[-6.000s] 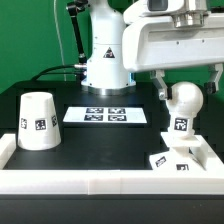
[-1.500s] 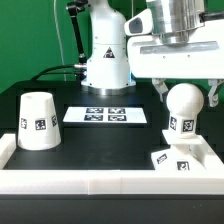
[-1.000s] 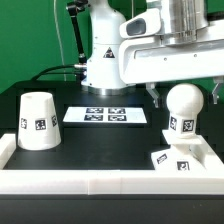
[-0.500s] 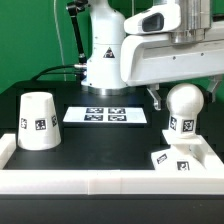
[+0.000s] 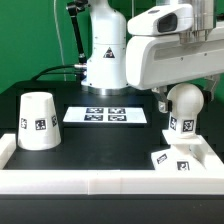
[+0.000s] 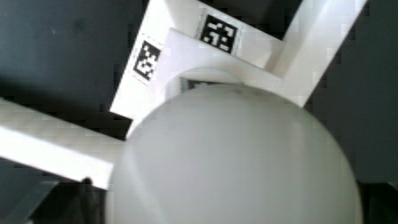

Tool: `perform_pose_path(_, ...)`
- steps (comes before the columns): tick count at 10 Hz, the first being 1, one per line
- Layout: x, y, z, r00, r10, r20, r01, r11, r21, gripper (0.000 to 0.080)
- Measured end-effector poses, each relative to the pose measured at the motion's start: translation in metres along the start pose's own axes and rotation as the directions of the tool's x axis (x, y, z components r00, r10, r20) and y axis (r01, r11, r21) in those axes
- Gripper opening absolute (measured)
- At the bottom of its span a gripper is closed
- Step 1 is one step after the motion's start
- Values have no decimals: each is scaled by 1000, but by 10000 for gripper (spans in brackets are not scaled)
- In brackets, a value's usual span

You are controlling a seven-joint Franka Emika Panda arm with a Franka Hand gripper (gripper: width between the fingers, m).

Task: Assemble lamp

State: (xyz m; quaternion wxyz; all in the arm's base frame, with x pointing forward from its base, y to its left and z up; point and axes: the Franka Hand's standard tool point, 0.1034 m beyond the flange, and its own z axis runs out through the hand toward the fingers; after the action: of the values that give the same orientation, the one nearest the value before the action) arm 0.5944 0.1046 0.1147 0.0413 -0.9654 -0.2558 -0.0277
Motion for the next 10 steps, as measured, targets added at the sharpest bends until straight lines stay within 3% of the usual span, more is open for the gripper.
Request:
perform_pose_path(4, -1, 0, 1, 998, -57, 0, 57, 998, -1, 669)
perform_pose_path(5, -1, 0, 1, 999, -52, 0, 52, 999, -1, 576)
perform_pose_path(7, -1, 0, 1, 1000, -13, 0, 13, 1000, 0, 576)
perform_pose_path(10, -1, 2, 0, 917, 398, -4, -398, 917, -3, 576)
